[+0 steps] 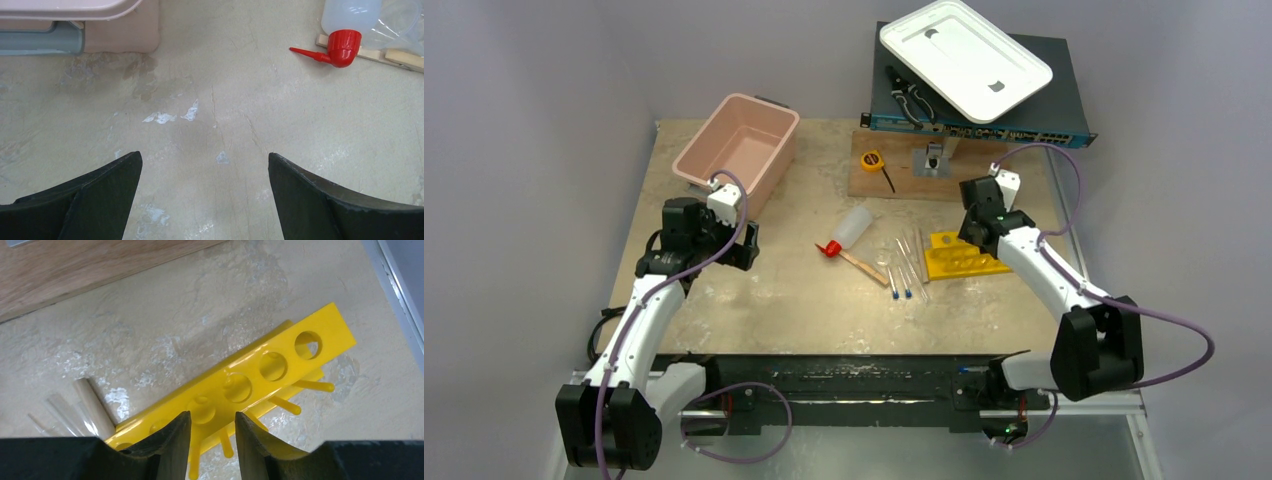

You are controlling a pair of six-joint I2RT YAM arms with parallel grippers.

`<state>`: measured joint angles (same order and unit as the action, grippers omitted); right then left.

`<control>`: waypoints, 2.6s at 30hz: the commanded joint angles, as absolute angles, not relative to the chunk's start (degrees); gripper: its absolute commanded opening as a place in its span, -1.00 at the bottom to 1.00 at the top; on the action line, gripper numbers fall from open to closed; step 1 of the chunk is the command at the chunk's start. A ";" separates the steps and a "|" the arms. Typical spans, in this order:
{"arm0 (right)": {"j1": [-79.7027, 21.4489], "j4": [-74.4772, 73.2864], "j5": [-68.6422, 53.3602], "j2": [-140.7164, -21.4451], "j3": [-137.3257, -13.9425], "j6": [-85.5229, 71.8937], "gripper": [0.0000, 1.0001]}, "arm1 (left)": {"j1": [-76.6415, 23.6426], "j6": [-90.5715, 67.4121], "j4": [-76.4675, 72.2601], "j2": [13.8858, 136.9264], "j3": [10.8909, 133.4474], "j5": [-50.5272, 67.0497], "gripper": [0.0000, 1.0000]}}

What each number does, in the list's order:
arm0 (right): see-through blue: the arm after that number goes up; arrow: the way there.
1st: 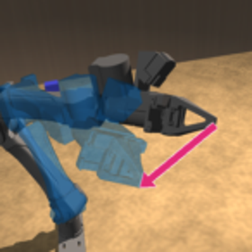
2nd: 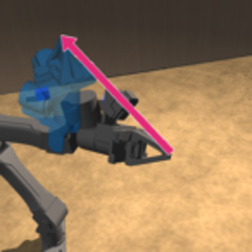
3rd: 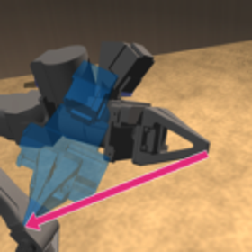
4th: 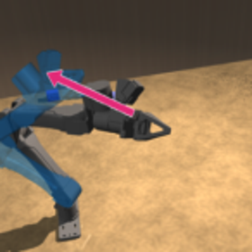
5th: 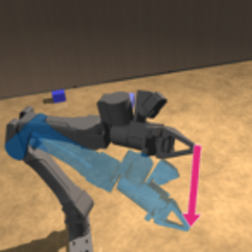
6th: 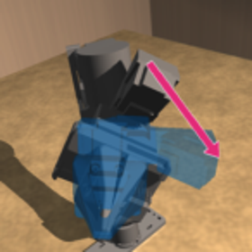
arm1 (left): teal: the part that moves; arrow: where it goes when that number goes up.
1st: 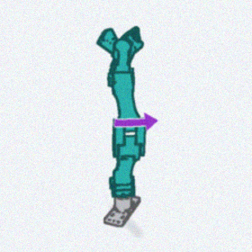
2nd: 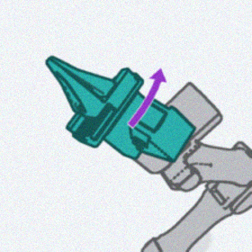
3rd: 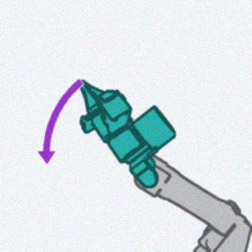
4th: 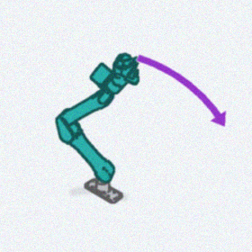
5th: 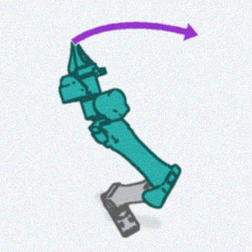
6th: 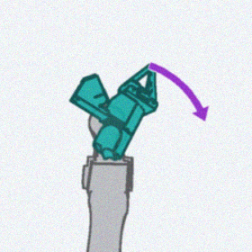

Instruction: Organize the chemistry lab equipment

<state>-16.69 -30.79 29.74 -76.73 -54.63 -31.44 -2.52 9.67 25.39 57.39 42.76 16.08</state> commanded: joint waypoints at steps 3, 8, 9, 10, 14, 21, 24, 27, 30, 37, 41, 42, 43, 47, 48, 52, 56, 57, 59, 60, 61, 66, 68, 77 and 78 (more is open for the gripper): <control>-15.03 -28.36 24.71 -79.13 -57.25 -26.30 -0.27 | -2.08 10.80 24.62 57.22 44.31 15.65 0.93; -15.03 -27.03 23.25 -78.36 -56.32 -23.82 -0.16 | -2.07 11.36 24.74 57.73 44.06 15.46 0.93; -15.07 -26.87 23.21 -77.87 -55.85 -23.65 -0.13 | -2.07 11.41 24.70 57.75 43.97 15.39 0.93; -15.03 -26.70 23.20 -77.42 -55.34 -23.72 -0.12 | -2.04 11.51 24.69 57.81 43.88 15.43 0.93; -15.03 -26.93 23.92 -75.23 -54.59 -24.65 -0.10 | -2.05 11.41 24.70 58.05 43.86 15.75 0.93; -15.01 -28.72 25.41 -76.55 -56.12 -24.20 -0.13 | -2.07 11.18 25.26 58.10 44.02 16.20 0.92; -15.02 -29.26 26.62 -78.74 -56.57 -24.47 -0.16 | -2.05 11.28 25.51 58.07 44.12 16.21 0.92; -14.98 -28.53 26.89 -79.75 -56.70 -24.23 -0.18 | -2.10 11.42 25.58 58.10 44.21 16.20 0.92; -14.69 -27.70 27.07 -80.63 -57.22 -23.85 -0.21 | -2.09 11.52 25.66 58.18 44.21 16.19 0.92; -14.41 -26.34 27.45 -82.43 -57.75 -22.99 -0.34 | -2.10 11.90 26.06 58.36 44.21 16.02 0.92; -14.40 -26.24 26.79 -83.24 -56.46 -23.81 -0.39 | -2.02 11.92 26.36 58.36 44.38 15.91 0.92; -14.36 -26.39 26.78 -83.17 -56.24 -24.22 -0.39 | -2.05 11.89 26.41 58.37 44.46 15.97 0.92; -14.41 -26.57 26.99 -82.98 -56.13 -24.79 -0.40 | -2.10 11.90 26.41 58.36 44.47 15.99 0.92; -14.41 -28.50 30.11 -80.88 -54.47 -29.68 -0.58 | -2.11 11.87 26.44 58.73 44.69 16.25 0.92; -14.41 -29.18 31.47 -79.78 -53.76 -31.26 -0.66 | -2.11 11.80 26.53 58.78 44.77 16.38 0.92; -14.40 -31.23 35.51 -75.26 -50.51 -37.32 -0.85 | -2.11 11.45 26.54 58.93 44.98 17.05 0.92; -14.50 -32.01 36.38 -71.38 -47.65 -43.03 -0.94 | -2.11 10.96 26.62 59.06 45.15 17.55 0.92; -14.57 -32.15 35.86 -71.03 -47.25 -44.39 -0.98 | -2.11 10.86 26.62 59.14 45.17 17.60 0.93; -14.85 -33.27 36.10 -71.04 -46.95 -48.31 -1.00 | -2.11 10.73 26.78 59.15 45.31 17.74 0.93; -15.07 -34.29 36.50 -71.28 -47.08 -50.89 -1.00 | -2.11 10.72 26.85 59.27 45.35 17.79 0.93; -15.30 -35.22 36.74 -71.71 -47.36 -53.01 -1.00 | -2.11 10.82 26.93 59.21 45.43 17.83 0.93; -17.01 -37.90 38.58 -74.55 -49.45 -62.60 -1.00 | -2.11 11.14 26.98 59.18 45.73 17.79 0.93; -17.36 -37.59 38.56 -75.46 -51.15 -63.91 -1.00 | -2.11 11.52 27.06 59.27 45.85 17.79 0.93; -17.78 -38.52 36.18 -74.88 -60.31 -50.08 -0.31 | -2.11 12.46 27.90 59.27 46.35 17.52 0.93; -17.83 -37.88 34.84 -74.09 -60.00 -46.87 -0.19 | -2.11 12.41 27.94 59.34 46.37 17.59 0.93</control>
<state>-17.63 -38.28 37.54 -77.32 -57.08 -56.64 -2.52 11.62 28.03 59.24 43.94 16.53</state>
